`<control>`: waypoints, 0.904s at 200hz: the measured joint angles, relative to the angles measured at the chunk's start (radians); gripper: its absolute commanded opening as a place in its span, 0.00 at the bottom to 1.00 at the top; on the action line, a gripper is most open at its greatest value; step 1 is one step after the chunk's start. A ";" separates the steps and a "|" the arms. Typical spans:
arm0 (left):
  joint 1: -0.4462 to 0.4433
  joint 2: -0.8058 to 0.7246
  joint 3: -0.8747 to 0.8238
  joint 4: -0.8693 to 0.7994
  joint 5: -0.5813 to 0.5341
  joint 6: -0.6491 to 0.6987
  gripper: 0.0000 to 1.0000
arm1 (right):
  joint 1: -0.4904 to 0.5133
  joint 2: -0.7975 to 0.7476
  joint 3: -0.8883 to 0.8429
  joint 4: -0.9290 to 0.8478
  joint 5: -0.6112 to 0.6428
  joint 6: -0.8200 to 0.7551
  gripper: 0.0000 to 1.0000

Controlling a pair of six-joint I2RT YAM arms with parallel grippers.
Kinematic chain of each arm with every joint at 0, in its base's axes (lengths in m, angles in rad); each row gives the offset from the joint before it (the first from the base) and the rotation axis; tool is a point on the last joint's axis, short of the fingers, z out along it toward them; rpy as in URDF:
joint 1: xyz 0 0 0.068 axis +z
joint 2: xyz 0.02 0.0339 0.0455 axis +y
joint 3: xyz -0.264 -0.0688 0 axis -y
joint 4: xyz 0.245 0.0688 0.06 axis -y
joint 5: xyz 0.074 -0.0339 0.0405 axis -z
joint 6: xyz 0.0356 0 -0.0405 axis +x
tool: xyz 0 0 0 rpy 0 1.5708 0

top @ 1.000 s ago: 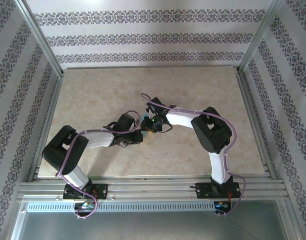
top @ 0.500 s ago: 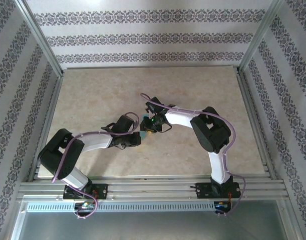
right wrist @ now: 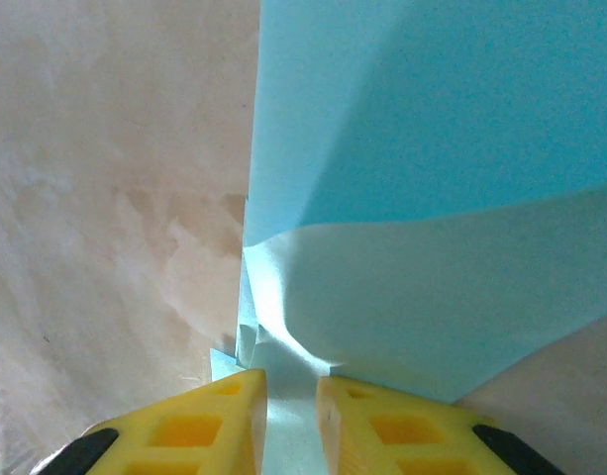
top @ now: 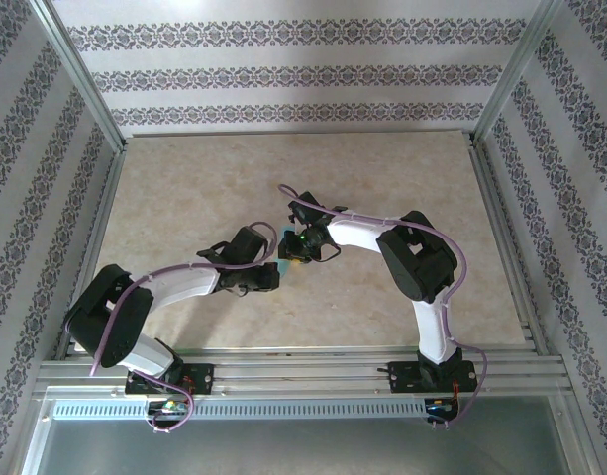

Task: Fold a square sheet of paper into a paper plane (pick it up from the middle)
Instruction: Fold the wing for the fifth time at the center of the table.

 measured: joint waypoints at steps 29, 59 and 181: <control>-0.001 0.042 0.040 0.025 -0.006 0.000 0.03 | 0.000 0.001 0.000 0.000 -0.001 0.002 0.29; -0.001 0.100 0.045 0.040 -0.015 0.000 0.01 | 0.000 0.002 0.000 0.000 -0.001 0.002 0.29; -0.001 0.026 -0.105 0.137 -0.028 -0.022 0.00 | -0.006 0.013 0.009 -0.006 -0.016 0.021 0.28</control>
